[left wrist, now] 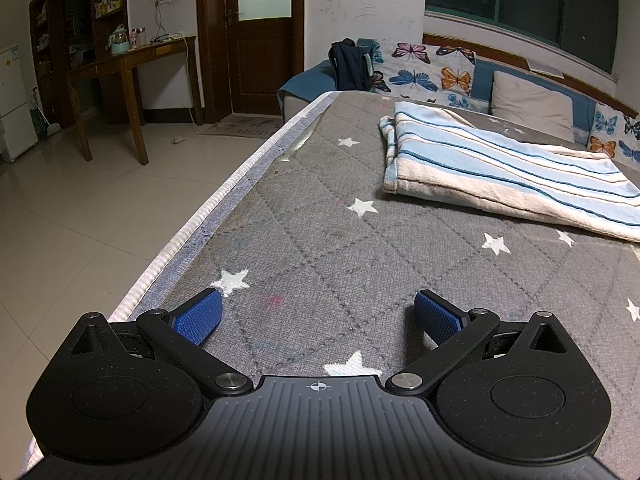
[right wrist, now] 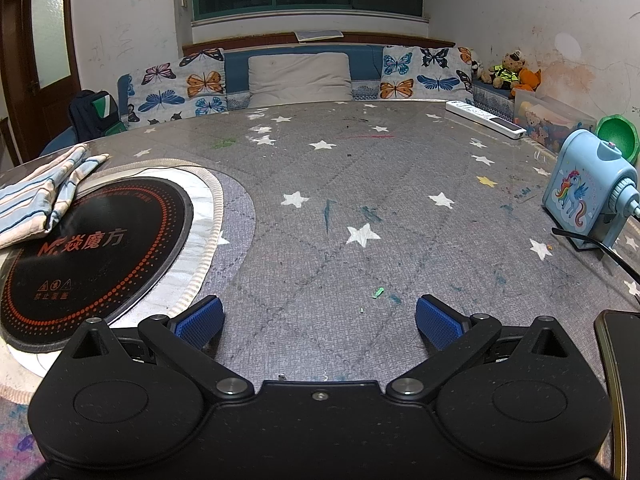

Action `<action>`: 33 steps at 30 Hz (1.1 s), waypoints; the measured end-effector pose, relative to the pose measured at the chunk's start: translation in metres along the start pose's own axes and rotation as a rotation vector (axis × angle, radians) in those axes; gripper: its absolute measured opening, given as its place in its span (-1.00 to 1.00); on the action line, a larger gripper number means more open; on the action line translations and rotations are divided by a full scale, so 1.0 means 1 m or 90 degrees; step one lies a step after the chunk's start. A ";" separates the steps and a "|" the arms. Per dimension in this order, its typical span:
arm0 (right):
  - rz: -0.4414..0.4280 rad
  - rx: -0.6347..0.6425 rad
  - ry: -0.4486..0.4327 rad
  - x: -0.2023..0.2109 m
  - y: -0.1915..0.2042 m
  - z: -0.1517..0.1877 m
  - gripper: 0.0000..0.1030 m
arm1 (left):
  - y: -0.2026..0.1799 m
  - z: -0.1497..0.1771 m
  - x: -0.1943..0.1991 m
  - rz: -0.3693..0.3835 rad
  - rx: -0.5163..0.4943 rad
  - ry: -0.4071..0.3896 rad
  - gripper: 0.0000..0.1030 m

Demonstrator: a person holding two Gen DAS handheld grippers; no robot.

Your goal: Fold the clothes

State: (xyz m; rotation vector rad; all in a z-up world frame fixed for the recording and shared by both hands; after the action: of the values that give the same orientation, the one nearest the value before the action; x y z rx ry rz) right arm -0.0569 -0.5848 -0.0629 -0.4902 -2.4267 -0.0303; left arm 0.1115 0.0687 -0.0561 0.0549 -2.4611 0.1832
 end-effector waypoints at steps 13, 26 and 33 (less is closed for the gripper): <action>0.000 0.000 0.000 0.000 0.000 0.000 1.00 | 0.002 0.000 0.000 -0.002 -0.002 0.000 1.00; 0.000 0.000 0.000 0.000 0.000 0.000 1.00 | 0.004 -0.001 0.000 -0.009 -0.011 -0.003 1.00; 0.000 0.000 0.000 0.000 0.000 0.000 1.00 | -0.002 -0.002 0.004 -0.037 -0.047 -0.022 1.00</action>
State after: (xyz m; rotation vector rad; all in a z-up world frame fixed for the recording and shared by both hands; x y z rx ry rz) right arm -0.0568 -0.5847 -0.0631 -0.4902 -2.4263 -0.0306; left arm 0.1097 0.0666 -0.0521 0.0977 -2.4945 0.0678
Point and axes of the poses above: each gripper's, at about its wrist camera, not at the fingertips, and x roughly against the way its jaws point, y to its left, z to its underside, the point moved 10 cm from there along -x, roughly the way its jaws point, and after that the axes turned 9 degrees about x, right-handed, at the moved point
